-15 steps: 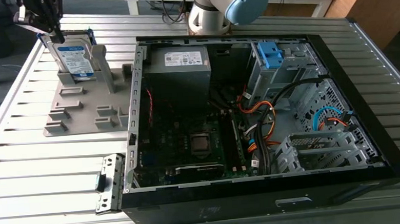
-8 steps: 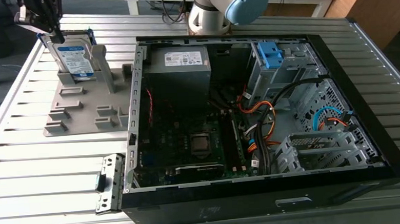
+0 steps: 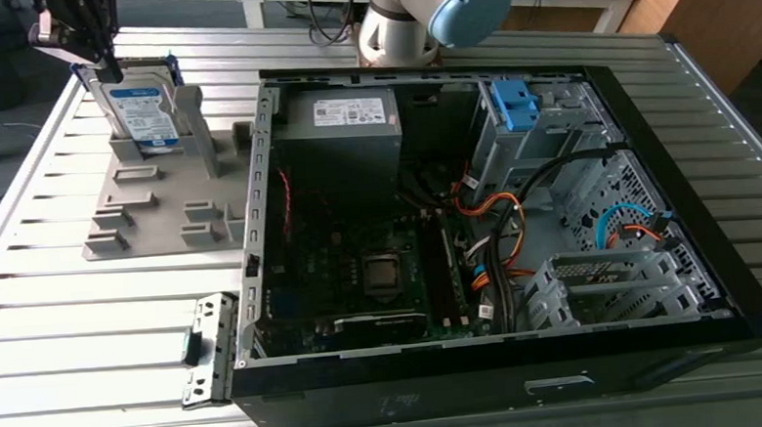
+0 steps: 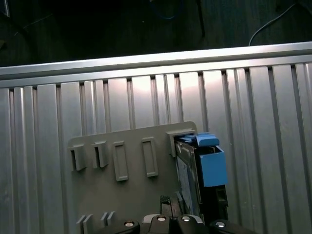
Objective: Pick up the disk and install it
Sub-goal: 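Pick up the disk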
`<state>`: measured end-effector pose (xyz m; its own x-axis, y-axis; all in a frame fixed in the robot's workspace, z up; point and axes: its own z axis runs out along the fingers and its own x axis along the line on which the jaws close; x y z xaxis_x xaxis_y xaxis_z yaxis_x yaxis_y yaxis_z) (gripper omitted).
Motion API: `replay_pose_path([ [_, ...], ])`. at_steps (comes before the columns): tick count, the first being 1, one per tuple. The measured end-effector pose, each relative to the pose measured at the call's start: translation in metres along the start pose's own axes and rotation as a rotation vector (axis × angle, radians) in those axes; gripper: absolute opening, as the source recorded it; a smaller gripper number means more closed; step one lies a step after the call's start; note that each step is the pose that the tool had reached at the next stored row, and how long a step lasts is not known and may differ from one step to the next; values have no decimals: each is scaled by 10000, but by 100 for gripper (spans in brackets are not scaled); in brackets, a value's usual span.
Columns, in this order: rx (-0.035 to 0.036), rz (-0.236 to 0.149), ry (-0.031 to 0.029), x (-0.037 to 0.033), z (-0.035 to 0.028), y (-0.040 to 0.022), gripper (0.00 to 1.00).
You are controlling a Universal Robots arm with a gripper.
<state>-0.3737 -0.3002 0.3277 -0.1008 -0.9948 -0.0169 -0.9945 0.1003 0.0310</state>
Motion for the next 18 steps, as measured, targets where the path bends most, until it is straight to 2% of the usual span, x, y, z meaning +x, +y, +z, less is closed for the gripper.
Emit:
replay_pose_path([
  [18, -7, -602, 61, 0, 0, 0, 11],
])
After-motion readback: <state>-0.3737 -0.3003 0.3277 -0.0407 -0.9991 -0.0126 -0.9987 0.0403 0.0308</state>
